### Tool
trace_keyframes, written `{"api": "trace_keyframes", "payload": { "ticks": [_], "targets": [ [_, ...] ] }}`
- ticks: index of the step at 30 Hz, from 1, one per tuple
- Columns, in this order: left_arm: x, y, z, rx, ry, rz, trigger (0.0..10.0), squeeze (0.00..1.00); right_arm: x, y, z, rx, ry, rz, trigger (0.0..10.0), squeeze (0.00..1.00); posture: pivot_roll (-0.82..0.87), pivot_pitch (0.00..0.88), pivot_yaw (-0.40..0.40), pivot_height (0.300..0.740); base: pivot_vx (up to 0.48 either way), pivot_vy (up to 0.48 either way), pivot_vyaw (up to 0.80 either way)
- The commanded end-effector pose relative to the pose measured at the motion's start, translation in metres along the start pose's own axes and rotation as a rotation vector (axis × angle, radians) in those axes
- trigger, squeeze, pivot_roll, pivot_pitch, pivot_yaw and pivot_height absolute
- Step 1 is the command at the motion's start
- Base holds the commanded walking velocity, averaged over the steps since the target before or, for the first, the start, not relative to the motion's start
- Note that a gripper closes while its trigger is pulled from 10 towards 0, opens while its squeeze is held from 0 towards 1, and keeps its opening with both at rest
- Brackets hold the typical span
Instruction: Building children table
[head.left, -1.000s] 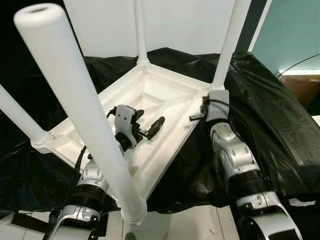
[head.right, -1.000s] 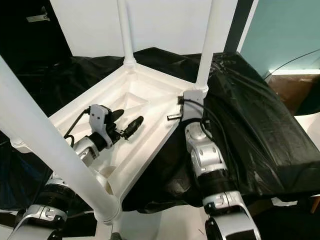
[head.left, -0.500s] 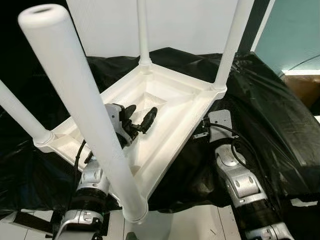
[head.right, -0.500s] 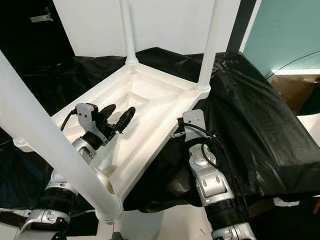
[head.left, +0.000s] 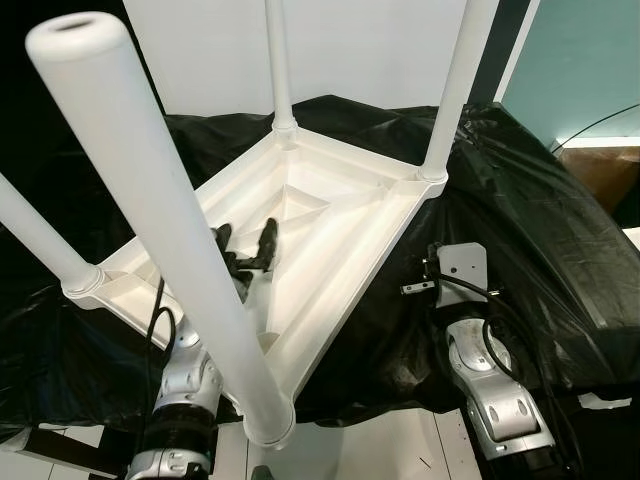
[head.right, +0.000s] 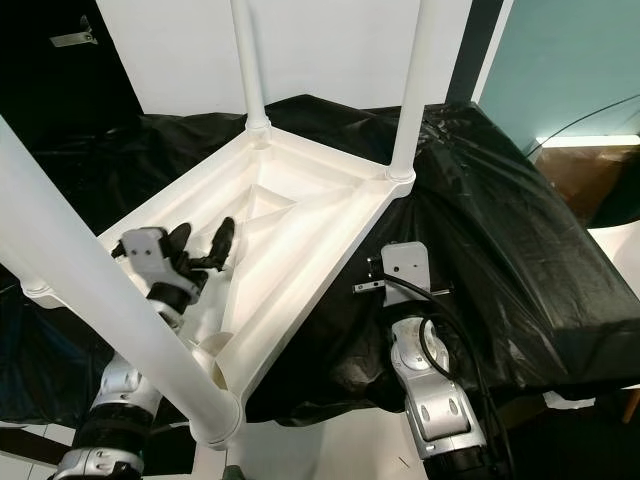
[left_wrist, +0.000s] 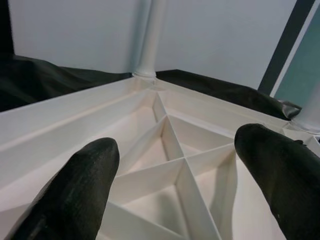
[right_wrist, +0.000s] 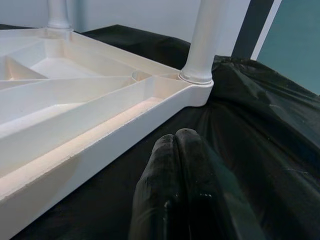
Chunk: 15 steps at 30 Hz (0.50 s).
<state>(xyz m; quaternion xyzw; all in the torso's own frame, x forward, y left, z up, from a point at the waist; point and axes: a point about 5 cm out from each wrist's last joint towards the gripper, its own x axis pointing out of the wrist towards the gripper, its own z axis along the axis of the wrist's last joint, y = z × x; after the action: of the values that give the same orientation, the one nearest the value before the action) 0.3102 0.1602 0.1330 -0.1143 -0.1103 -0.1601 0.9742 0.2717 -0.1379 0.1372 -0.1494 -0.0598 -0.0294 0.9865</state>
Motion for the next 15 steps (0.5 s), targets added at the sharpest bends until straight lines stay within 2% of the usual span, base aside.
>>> {"api": "trace_keyframes", "payload": {
  "ticks": [1,6,8,9,10,11,13,14,15],
  "targets": [
    [-0.005,0.001,0.003,0.034,-0.018,0.004,10.0,0.00,-0.004,-0.002,0.001,-0.011,-0.019,-0.011,10.0,0.00,-0.02,0.023,0.023,0.740,0.000,0.000,0.00],
    [-0.020,0.001,0.002,0.101,0.027,-0.043,10.0,0.00,-0.010,-0.005,-0.005,-0.021,0.000,-0.023,10.0,0.00,-0.02,0.027,0.021,0.740,0.000,0.000,0.00],
    [-0.022,0.001,0.002,0.109,0.037,-0.060,10.0,0.00,-0.010,-0.005,-0.005,-0.019,0.001,-0.022,10.0,0.00,-0.02,0.027,0.021,0.740,0.000,0.000,0.00],
    [-0.024,0.001,0.003,0.105,0.057,-0.101,10.0,0.00,-0.010,-0.005,-0.005,-0.017,0.002,-0.023,10.0,0.00,-0.01,0.031,0.017,0.740,0.000,0.000,0.00],
    [-0.030,0.002,0.008,0.063,0.123,-0.246,10.0,0.00,-0.009,-0.003,-0.006,-0.014,0.003,-0.012,10.0,0.00,-0.01,0.031,0.013,0.740,0.000,0.000,0.00],
    [-0.030,0.002,0.008,0.063,0.123,-0.246,10.0,0.00,-0.009,-0.003,-0.006,-0.014,0.003,-0.012,10.0,0.00,-0.01,0.031,0.013,0.740,0.000,0.000,0.00],
    [-0.036,0.002,0.011,0.044,0.169,-0.349,10.0,0.00,-0.008,-0.001,-0.005,-0.015,-0.001,-0.002,10.0,0.00,0.00,0.032,0.010,0.740,0.000,0.000,0.00],
    [-0.036,0.002,0.011,0.044,0.169,-0.349,10.0,0.00,-0.008,-0.001,-0.005,-0.015,-0.001,-0.002,10.0,0.00,0.00,0.032,0.010,0.740,0.000,0.000,0.00],
    [-0.041,0.004,0.014,0.028,0.217,-0.432,10.0,0.00,-0.008,0.000,-0.005,-0.016,-0.004,0.005,10.0,0.00,0.00,0.032,0.008,0.740,0.000,0.000,0.00]
  ]
}}
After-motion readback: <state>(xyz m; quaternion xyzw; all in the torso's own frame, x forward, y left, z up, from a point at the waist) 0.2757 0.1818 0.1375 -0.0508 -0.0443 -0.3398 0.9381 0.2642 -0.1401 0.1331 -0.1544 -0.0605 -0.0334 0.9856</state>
